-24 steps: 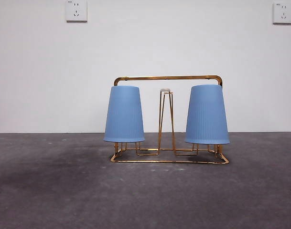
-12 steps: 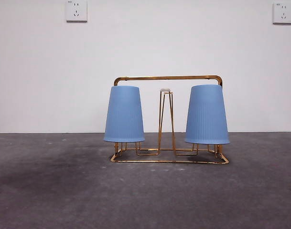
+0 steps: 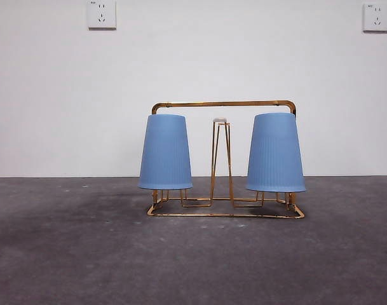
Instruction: Pick up cup 1,put cup 1 in the cup rack,pick up cup 2,put cup 2 in the cup rack
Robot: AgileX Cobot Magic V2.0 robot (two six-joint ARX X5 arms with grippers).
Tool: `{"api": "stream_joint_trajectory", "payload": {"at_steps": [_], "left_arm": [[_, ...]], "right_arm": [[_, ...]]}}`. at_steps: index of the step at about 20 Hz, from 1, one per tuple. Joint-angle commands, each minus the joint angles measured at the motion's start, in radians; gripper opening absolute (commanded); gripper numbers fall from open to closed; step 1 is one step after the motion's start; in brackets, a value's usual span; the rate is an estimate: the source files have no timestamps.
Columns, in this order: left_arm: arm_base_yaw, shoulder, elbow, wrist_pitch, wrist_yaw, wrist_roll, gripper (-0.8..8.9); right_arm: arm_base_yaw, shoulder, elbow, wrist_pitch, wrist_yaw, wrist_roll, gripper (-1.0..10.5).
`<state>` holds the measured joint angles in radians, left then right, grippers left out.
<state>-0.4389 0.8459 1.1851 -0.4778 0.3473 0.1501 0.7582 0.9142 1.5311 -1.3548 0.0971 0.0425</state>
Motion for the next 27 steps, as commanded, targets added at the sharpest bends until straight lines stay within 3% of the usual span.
{"api": "stream_joint_trajectory", "payload": {"at_steps": [1, 5, 10, 17, 25, 27], "left_arm": [[0.108, -0.058, -0.014, 0.085, 0.11, 0.121, -0.04], [0.286, -0.21, -0.164, 0.21, 0.124, 0.2, -0.04], [0.361, -0.44, -0.559, 0.377, 0.068, 0.194, -0.04], [0.397, -0.675, -0.93, 0.389, 0.035, 0.105, -0.04], [0.451, -0.842, -1.162, 0.388, -0.039, -0.048, -0.04], [0.475, -0.842, -1.178, 0.33, -0.039, -0.104, -0.04]], "right_arm": [[0.001, 0.0, -0.005, -0.024, 0.0, 0.01, 0.0], [0.001, 0.0, -0.005, -0.024, 0.0, 0.01, 0.0], [0.001, 0.0, -0.005, -0.024, 0.0, 0.01, 0.0], [0.001, 0.0, -0.005, -0.024, 0.0, 0.01, 0.0], [0.001, 0.0, -0.005, -0.024, 0.0, 0.01, 0.0], [0.001, 0.0, -0.005, -0.024, 0.0, 0.01, 0.0]]}}
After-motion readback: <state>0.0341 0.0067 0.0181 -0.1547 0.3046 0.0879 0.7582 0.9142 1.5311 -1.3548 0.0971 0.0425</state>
